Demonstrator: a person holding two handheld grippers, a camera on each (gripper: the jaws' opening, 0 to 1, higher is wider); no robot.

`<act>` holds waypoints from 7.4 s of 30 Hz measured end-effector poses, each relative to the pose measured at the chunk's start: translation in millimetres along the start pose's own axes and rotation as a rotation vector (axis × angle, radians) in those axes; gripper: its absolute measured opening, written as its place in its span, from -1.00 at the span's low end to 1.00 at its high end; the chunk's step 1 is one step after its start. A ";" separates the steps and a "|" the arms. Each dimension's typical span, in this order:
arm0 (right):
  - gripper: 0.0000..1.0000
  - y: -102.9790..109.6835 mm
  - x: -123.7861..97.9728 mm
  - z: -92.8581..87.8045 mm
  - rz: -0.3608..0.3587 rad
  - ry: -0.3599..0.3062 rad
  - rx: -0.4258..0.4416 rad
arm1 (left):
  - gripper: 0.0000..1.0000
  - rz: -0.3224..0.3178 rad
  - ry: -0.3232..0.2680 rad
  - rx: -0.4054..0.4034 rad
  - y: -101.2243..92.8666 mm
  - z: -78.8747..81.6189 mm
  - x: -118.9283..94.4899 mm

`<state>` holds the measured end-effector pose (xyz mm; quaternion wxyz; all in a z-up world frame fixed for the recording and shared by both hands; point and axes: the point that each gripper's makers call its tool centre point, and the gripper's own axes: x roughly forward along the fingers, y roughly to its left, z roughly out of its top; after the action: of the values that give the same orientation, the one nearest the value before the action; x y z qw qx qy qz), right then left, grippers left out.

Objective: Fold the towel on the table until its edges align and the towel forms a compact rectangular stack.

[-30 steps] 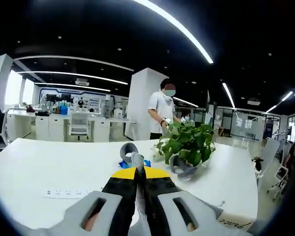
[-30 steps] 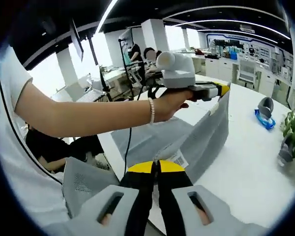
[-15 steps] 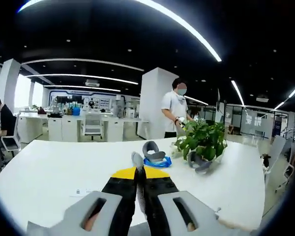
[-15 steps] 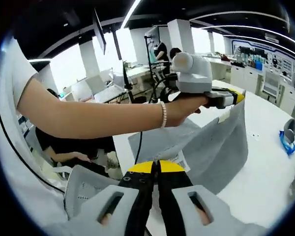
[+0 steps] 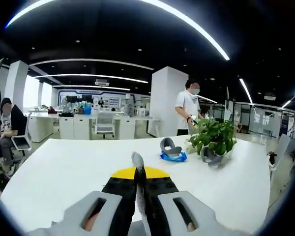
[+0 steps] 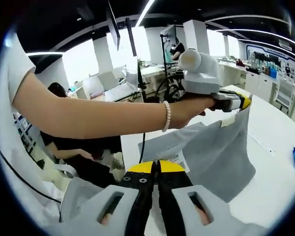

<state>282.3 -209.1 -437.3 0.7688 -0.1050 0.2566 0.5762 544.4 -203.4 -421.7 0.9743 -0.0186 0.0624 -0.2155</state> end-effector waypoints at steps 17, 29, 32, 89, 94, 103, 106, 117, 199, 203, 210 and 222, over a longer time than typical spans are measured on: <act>-1.00 17.4 61.5 20.8 0.132 -0.057 -0.008 | -0.92 0.104 0.046 0.024 71.0 -17.1 -35.3; -1.00 24.6 106.5 2.6 0.176 -0.008 -0.055 | -0.92 0.138 0.105 0.011 111.6 -57.3 -47.8; -1.00 25.8 118.6 -1.8 0.183 -0.008 -0.071 | -0.92 0.136 0.118 0.001 124.5 -70.3 -47.7; -0.90 -175.8 111.7 -77.2 -0.124 0.096 -0.053 | -0.63 0.208 0.274 -0.028 104.9 -159.4 -155.3; -0.90 -224.8 98.3 -88.1 -0.205 0.137 -0.057 | -0.63 0.271 0.296 -0.060 96.6 -181.5 -198.4; -0.87 -275.7 85.0 -94.2 -0.249 0.173 -0.068 | -0.63 0.340 0.374 -0.096 72.9 -214.4 -248.2; -0.83 -287.3 83.8 -97.6 -0.247 0.191 -0.077 | -0.63 0.358 0.386 -0.107 69.0 -217.8 -255.2; -0.88 -316.6 91.9 -124.8 -0.210 0.279 -0.072 | -0.60 0.415 0.418 -0.124 61.6 -235.8 -265.4; -1.00 -315.7 81.0 -148.6 -0.171 0.421 -0.052 | -0.80 0.483 0.616 -0.183 61.6 -255.7 -286.9; -1.00 -320.1 80.1 -164.4 -0.190 0.463 -0.041 | -0.81 0.474 0.639 -0.099 63.0 -258.9 -285.3; -1.00 -318.6 78.0 -166.2 -0.179 0.481 0.000 | -0.90 0.439 0.634 -0.067 63.0 -259.0 -279.2; -1.00 -322.4 60.9 -175.8 -0.222 0.541 -0.016 | -0.94 0.408 0.742 -0.032 60.2 -258.6 -266.9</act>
<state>549.7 -340.0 -660.8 0.7300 -0.2884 0.4348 0.4414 296.0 -38.5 -651.6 0.9081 0.0577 0.4146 -0.0094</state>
